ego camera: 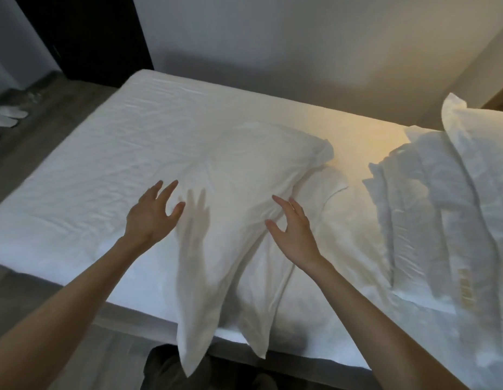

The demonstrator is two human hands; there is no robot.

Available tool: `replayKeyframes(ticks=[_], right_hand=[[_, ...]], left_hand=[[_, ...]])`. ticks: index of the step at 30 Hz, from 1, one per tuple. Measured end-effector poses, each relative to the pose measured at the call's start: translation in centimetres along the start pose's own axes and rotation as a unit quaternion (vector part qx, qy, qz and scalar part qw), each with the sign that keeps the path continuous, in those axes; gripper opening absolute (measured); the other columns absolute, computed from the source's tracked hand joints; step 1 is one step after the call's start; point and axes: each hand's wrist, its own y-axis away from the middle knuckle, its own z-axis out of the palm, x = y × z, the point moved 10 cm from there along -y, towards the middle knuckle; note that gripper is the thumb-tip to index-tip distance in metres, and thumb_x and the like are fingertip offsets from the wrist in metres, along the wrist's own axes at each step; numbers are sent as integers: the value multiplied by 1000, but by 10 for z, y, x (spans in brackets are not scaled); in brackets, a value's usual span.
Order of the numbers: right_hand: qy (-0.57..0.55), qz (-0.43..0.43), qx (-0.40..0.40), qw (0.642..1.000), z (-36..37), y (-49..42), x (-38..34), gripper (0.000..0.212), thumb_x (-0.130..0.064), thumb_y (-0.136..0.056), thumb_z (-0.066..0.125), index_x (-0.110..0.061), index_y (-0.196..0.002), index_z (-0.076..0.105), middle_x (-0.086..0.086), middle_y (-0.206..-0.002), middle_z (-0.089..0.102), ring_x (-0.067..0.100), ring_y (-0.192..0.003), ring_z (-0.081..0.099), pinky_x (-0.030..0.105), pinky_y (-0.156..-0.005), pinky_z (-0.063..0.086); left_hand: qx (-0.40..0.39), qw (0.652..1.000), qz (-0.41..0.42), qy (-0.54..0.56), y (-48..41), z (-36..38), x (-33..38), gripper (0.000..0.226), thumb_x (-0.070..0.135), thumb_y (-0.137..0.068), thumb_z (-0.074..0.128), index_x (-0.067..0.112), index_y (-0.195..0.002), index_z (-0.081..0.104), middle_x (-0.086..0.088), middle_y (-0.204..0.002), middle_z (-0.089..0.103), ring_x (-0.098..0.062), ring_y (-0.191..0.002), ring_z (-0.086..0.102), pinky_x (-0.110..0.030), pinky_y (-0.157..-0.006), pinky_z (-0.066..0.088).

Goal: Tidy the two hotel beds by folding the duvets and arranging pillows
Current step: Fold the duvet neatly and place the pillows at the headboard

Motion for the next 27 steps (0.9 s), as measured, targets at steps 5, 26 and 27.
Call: replayKeyframes(ticks=[5,26,27], right_hand=[[-63,173,-35,982,64,-53,12,74,-47,-94,54,-38,-152,11,7,-162,0,31,-148,4,43,-115,16],[-73,417,262,867,151,-118,125,106,-83,-72,46,-43,-149,-14,20,-150,32,46,-129,41,59,-108,30],[-84,421,266,863,148,-116,126,108,-84,-71,47,-43,-148,-16,21,-145,39,45,-126,44,58,-107,32]], left_hand=[[-70,997,-18,34,-77,23,-44,62,57,-95,39,39,-151,20,-1,-160,19,-26,-145,23,-49,-108,31],[-258,889,-128,357,-241,193,-68,99,83,-71,50,34,-152,21,4,-155,32,-22,-140,34,-41,-112,25],[-254,889,-124,361,-241,192,-66,102,86,-68,52,35,-151,24,4,-154,33,-22,-139,36,-41,-113,26]])
